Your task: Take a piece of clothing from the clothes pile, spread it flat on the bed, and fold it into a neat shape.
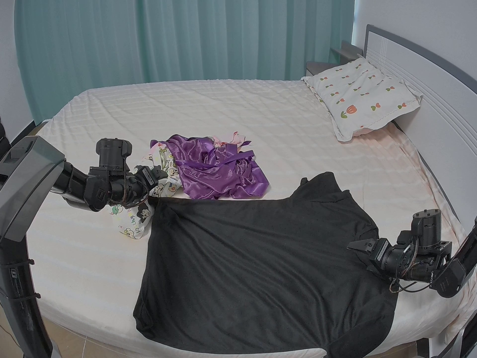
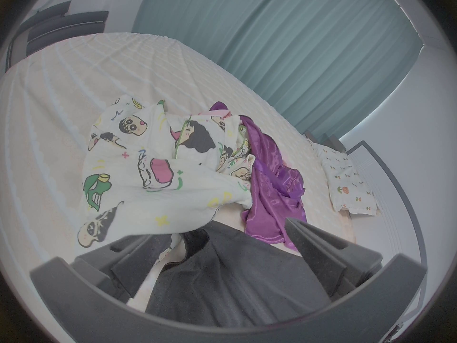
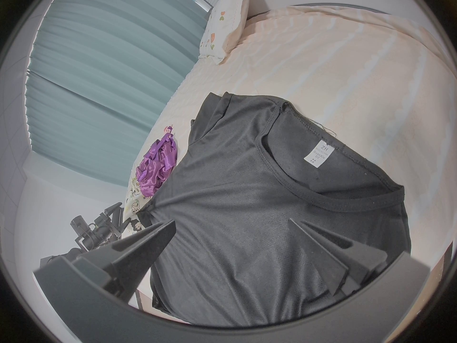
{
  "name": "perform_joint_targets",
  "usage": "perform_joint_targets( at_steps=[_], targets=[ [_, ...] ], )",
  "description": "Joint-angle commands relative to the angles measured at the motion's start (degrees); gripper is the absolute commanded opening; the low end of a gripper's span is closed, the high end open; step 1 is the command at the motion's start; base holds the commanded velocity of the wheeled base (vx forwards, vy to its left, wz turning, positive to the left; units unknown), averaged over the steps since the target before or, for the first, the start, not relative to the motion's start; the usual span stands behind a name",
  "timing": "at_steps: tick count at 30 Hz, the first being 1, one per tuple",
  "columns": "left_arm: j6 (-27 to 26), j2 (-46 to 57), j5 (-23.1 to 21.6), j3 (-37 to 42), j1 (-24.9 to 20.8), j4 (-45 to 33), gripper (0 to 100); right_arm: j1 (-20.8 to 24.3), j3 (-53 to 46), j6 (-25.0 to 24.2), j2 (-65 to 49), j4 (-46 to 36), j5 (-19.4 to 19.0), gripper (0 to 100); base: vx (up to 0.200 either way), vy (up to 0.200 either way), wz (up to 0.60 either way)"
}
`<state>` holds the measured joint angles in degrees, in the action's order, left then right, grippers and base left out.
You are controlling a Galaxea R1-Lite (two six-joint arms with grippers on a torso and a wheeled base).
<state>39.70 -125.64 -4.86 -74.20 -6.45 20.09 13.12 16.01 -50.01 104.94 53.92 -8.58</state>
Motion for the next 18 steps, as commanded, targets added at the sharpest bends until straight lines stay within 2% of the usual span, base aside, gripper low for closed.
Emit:
perform_joint_targets(
  at_steps=[1, 8, 12, 18],
  targets=[
    [0.1, 3.7, -0.1, 1.2, 0.4, -0.1, 100, 0.1, 0.0, 0.0, 0.0, 0.0, 0.0, 100, 0.0, 0.0, 0.0],
    [1.3, 8.5, -0.2, 3.4, 1.4, -0.1, 100, 0.2, 0.0, 0.0, -0.2, 0.0, 0.0, 100, 0.0, 0.0, 0.0],
    [1.8, 10.0, -0.3, 9.5, 1.5, 0.4, 100, -0.3, 0.2, 0.1, -0.3, 0.1, 0.1, 100, 0.0, 0.0, 0.0],
    [8.5, 16.0, -1.6, 20.4, 1.4, 0.9, 100, -4.5, 6.6, 0.3, 2.6, -0.7, 0.1, 100, 0.0, 0.0, 0.0]
  ],
)
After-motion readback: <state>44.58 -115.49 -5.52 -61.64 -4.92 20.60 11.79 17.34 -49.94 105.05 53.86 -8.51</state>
